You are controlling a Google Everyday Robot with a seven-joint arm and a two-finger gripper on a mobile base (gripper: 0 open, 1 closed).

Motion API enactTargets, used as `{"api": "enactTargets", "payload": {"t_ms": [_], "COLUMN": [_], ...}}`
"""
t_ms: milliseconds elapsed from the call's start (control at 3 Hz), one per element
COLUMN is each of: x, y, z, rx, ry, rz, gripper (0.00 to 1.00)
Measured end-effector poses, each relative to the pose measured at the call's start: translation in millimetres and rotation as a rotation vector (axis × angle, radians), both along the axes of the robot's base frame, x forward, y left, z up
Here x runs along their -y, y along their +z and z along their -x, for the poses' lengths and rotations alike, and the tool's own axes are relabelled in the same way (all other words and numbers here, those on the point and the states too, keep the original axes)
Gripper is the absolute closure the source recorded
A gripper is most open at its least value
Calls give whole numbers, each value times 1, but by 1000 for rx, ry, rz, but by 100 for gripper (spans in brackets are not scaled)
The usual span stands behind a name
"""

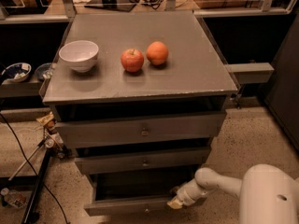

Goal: Open bottom drawer

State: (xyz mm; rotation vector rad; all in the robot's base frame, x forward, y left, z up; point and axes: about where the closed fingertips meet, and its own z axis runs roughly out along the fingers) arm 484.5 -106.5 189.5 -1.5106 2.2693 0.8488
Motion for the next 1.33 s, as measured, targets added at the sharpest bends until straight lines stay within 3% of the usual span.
{"api": "enactTargets", "payload": {"t_ms": [667,1000,1333], "x": [2,2,2], "y": [0,0,0], "z": [-5,-5,-5], "rx": [0,0,0], "ry": [0,0,0], "rz": [0,0,0], "gripper": [100,84,60]}}
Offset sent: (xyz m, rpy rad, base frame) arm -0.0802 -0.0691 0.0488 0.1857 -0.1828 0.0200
